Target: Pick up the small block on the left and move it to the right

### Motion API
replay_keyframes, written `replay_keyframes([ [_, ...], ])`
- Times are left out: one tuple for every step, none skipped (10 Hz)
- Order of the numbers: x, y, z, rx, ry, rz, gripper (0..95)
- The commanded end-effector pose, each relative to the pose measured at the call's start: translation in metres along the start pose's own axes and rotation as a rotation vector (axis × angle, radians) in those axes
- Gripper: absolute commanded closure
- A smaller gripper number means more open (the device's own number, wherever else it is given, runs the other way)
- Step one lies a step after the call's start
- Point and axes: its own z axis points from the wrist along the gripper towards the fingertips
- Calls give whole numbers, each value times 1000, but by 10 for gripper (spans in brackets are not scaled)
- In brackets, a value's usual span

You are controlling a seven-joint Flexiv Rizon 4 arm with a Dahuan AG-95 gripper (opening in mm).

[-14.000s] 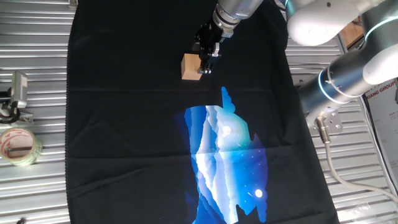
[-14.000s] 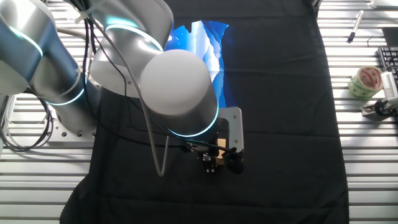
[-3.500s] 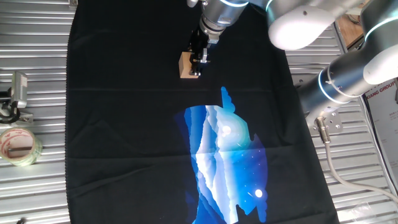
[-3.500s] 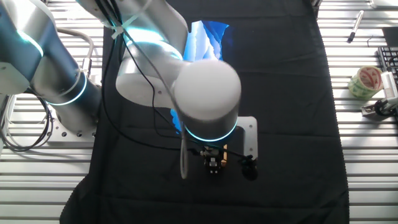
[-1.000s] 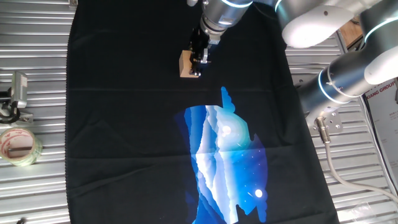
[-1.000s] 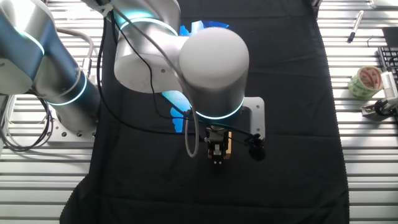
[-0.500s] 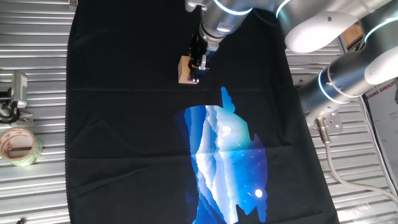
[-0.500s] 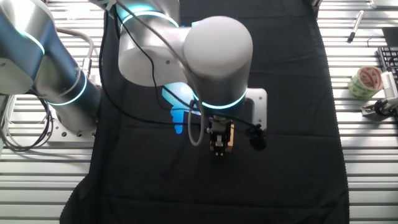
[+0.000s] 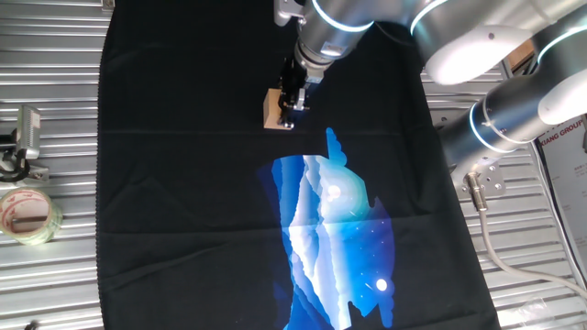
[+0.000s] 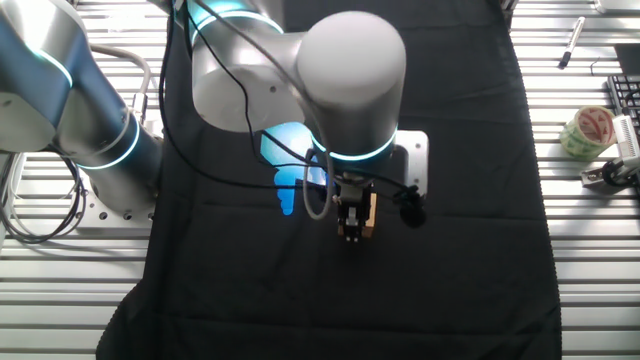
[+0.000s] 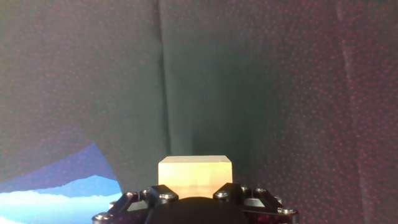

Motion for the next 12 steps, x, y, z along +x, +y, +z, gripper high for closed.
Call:
replay_keyframes([
  [0, 6, -2, -2, 3, 8, 950],
  [0, 8, -2, 0, 2, 12, 950],
  [-1, 10, -2, -3, 1, 15, 950],
  [-1, 12, -2, -3, -1, 20, 950],
  [-1, 15, -2, -6, 0, 25, 950],
  [-1, 18, -2, -6, -1, 28, 950],
  [-1, 22, -2, -7, -2, 33, 950],
  [-1, 25, -1, -5, -2, 34, 950],
  [-1, 28, -1, -2, -3, 36, 950],
  [-1, 28, -1, -8, -1, 36, 950],
  [-1, 28, -1, -7, 1, 31, 950],
  [-1, 28, -1, -6, 1, 31, 950],
])
